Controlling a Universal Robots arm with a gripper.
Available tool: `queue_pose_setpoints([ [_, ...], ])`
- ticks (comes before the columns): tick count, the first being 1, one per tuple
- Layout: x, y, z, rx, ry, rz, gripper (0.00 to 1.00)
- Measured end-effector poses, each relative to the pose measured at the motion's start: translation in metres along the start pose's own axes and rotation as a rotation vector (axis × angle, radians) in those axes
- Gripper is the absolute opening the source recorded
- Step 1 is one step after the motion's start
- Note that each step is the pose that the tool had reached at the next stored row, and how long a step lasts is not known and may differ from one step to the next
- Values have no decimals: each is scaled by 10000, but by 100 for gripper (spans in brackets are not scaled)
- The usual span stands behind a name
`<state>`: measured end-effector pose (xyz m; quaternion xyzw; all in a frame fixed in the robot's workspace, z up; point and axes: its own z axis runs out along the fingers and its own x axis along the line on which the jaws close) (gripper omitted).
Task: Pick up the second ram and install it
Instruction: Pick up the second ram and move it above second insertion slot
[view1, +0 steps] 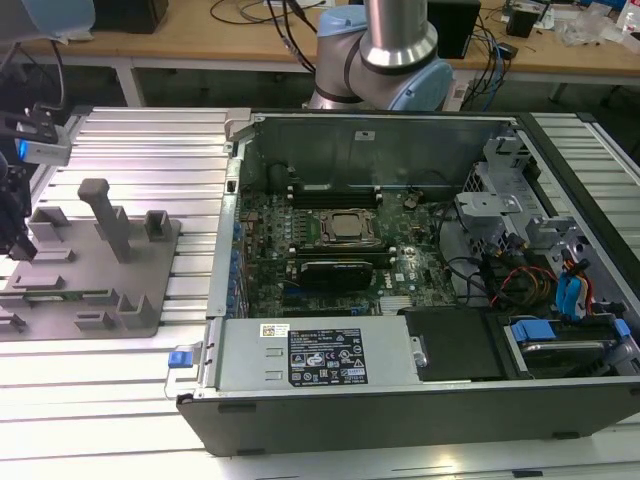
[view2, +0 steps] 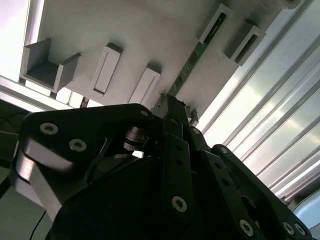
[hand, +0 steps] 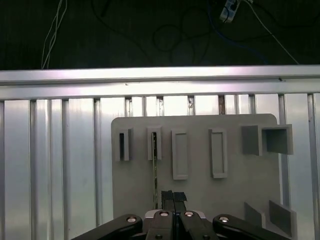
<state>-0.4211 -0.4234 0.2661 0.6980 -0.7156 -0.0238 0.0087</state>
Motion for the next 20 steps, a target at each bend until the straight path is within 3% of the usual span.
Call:
queue_pose_setpoints([
  [9, 91, -10, 240, -17, 3, -88, 8],
  [13, 127, -6, 298, -16, 3, -119, 8],
  [15, 135, -8, 371, -18, 7, -182, 8],
  [19, 135, -8, 379, -19, 10, -197, 8],
  [20, 135, -8, 379, -19, 10, -197, 14],
])
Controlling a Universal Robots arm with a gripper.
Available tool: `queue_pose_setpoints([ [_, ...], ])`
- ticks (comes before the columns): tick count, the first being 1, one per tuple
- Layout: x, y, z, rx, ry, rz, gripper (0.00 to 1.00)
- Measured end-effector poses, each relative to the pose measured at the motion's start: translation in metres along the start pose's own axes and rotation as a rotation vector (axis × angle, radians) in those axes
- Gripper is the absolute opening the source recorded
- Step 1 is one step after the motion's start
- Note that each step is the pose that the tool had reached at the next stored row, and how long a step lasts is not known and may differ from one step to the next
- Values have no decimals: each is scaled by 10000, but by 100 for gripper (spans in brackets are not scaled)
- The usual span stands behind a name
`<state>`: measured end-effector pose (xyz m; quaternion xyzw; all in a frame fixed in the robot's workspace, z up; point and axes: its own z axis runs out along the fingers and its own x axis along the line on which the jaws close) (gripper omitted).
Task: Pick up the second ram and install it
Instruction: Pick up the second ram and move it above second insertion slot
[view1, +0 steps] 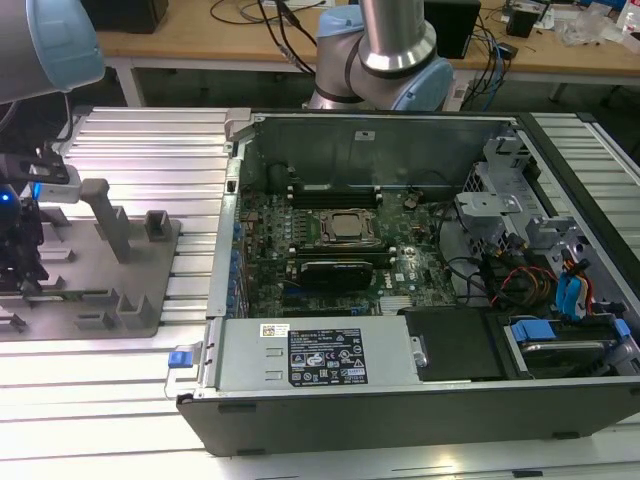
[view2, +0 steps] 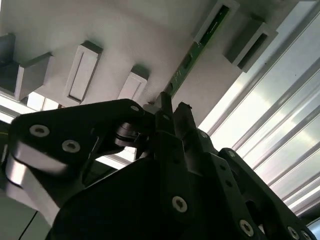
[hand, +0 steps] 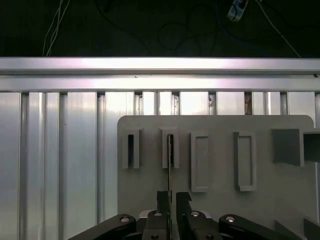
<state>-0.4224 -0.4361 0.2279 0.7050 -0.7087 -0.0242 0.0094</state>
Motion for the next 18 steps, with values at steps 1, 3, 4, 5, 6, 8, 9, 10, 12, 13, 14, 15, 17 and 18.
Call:
queue_pose_setpoints([
  [1, 0, 1, 2, 1, 0, -1, 28],
  [3, 1, 9, 39, 43, 7, -139, 28],
  [4, 2, 13, 65, 64, 11, -243, 28],
  [5, 2, 17, 100, 71, 14, -328, 28],
  [6, 3, 18, 132, 72, 17, -375, 28],
  [8, 3, 17, 164, 72, 19, -408, 28],
  [9, 3, 17, 178, 70, 21, -438, 28],
  [10, -3, 17, 186, 70, 29, -452, 28],
  [12, -7, 16, 201, 70, 38, -457, 28],
  [13, -8, 16, 200, 70, 38, -457, 28],
  [14, -19, 16, 202, 72, 37, -455, 28],
  [15, -20, 16, 201, 71, 37, -457, 28],
  [17, -21, 16, 201, 70, 38, -458, 28],
  [18, -23, 16, 202, 71, 37, -457, 28],
])
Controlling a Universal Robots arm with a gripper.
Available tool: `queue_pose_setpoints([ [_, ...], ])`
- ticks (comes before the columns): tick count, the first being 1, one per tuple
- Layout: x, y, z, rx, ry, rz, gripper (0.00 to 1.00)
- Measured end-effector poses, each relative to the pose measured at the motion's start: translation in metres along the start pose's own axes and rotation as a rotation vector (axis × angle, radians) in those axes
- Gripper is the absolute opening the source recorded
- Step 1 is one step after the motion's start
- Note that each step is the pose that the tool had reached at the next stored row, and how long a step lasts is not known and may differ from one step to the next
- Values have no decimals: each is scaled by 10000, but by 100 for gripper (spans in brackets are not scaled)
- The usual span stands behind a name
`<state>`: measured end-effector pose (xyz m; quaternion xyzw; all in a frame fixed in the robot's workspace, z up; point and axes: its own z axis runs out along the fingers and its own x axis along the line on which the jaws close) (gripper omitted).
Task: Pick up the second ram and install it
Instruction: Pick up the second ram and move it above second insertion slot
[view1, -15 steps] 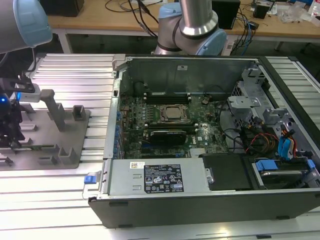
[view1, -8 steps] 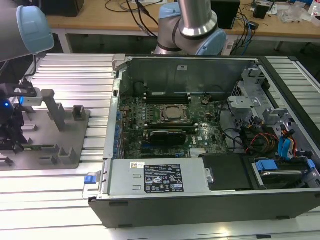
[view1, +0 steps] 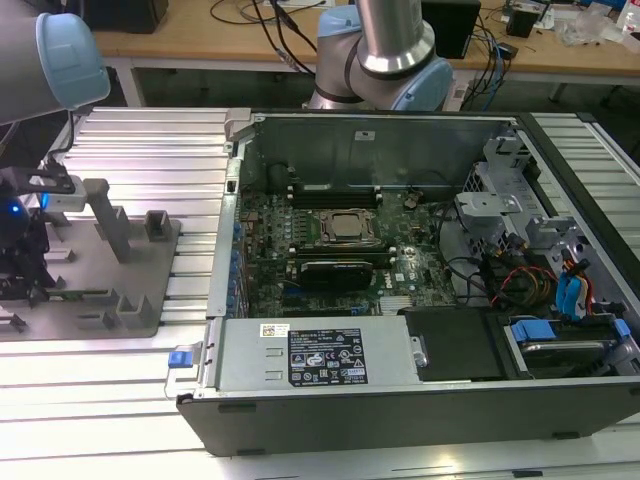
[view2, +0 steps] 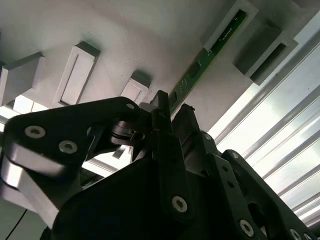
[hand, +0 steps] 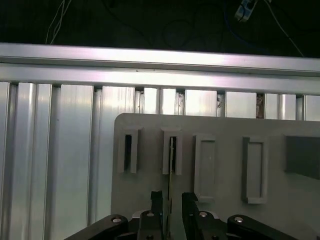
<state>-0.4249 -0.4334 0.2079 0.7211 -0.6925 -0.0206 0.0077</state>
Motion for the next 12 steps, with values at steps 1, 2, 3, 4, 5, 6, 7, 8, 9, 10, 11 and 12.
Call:
queue_pose_setpoints([
  [1, -1, 0, 0, 0, 1, 0, 27],
  [2, -2, 0, 0, 0, 0, 0, 19],
  [3, -3, 0, 0, 0, 0, 0, 19],
  [4, -4, 0, 0, 0, 1, 0, 17],
  [5, -5, 0, 0, 0, 1, 0, 10],
  [6, -6, 0, 0, 0, 1, 0, 10],
  [7, -7, 0, 0, -1, 1, 0, 10],
  [8, -7, 0, 2, 0, -5, 158, 10],
  [9, -7, 0, 2, 3, -8, 262, 10],
  [10, -7, 0, 3, 4, -10, 263, 10],
  [11, -7, 0, 4, 5, -10, 262, 10],
  [12, -7, -1, 3, 5, -10, 263, 10],
])
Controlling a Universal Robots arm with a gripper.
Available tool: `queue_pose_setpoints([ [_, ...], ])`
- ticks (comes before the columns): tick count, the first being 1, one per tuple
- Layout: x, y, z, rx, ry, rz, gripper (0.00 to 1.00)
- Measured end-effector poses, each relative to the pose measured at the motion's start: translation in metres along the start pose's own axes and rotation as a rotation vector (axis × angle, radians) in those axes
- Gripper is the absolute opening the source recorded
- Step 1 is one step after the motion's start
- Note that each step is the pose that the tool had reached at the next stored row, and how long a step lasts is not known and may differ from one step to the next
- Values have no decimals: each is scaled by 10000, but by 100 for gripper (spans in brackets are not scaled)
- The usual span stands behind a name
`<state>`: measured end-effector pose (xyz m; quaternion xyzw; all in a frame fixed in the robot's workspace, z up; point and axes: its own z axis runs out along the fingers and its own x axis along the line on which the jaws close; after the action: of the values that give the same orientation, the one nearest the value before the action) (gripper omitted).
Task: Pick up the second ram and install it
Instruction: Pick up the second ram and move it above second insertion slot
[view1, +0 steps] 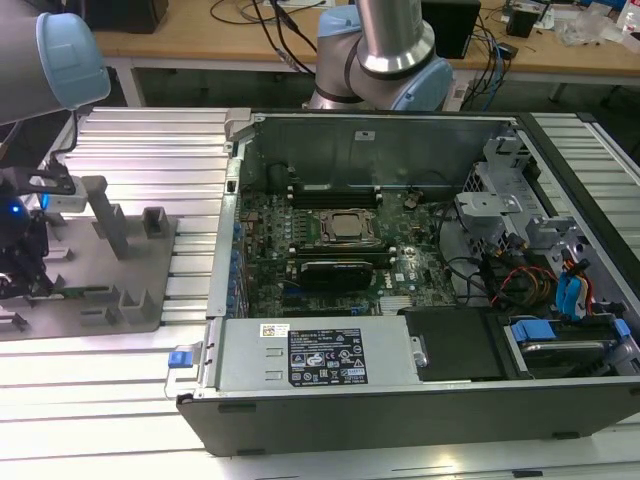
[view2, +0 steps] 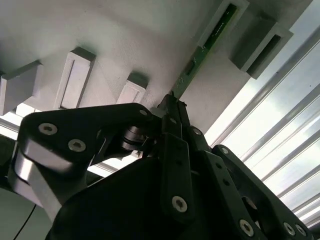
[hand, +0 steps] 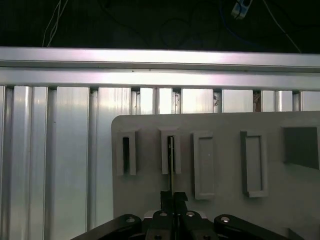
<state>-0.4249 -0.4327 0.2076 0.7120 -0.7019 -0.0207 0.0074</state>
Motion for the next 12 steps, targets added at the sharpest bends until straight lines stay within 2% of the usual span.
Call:
queue_pose_setpoints([
  [2, 0, 0, 0, 0, 0, 0, 10],
  [5, -1, 4, -89, -1, 0, 0, 10],
  [8, -4, 9, -227, 1, -1, 0, 10],
  [12, -9, 19, -468, 2, -1, 0, 10],
])
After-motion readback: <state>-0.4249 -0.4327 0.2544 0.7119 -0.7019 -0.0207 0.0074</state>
